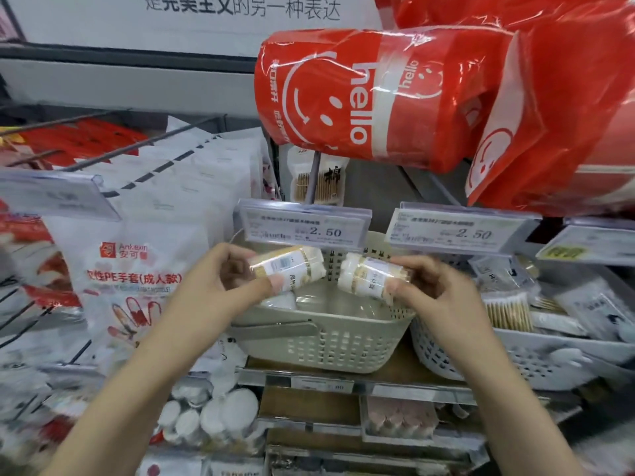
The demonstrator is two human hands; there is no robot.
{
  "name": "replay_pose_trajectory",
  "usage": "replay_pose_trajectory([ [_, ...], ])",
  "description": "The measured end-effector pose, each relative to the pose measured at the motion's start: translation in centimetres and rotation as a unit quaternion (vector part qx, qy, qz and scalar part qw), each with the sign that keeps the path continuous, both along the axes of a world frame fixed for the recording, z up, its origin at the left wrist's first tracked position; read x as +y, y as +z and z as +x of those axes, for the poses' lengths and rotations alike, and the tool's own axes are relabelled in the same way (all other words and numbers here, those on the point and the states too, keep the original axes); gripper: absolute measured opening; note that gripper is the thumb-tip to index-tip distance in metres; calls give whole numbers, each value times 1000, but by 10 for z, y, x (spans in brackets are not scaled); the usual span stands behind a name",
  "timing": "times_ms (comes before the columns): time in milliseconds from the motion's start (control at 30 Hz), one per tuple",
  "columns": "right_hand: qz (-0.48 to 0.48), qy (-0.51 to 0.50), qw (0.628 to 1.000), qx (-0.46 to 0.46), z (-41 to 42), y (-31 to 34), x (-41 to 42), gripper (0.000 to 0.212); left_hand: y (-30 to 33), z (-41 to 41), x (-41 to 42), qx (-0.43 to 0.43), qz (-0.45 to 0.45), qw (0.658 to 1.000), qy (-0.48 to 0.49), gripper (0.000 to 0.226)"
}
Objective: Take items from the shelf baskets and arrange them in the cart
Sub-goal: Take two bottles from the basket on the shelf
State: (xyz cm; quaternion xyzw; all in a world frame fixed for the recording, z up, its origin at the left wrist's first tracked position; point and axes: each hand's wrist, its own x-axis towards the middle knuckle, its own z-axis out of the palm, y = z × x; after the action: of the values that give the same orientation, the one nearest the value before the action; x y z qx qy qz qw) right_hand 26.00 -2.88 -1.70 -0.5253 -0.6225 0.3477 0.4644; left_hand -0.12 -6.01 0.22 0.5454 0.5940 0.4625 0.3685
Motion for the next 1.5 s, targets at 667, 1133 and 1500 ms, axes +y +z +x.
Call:
replay_pose_trajectory([
  [667,-421,380,695,443,-62,-59,-146,62,-69,8,-223,-445,-104,884,92,88],
  [1133,-558,460,643,252,-242,-76,-239,57,-96,-82,-387,-474,13,763,439,43],
  [1500,-528,506,661,166,-419,-120,-302,58,-132,-218,-481,-349,-6,765,542,51],
])
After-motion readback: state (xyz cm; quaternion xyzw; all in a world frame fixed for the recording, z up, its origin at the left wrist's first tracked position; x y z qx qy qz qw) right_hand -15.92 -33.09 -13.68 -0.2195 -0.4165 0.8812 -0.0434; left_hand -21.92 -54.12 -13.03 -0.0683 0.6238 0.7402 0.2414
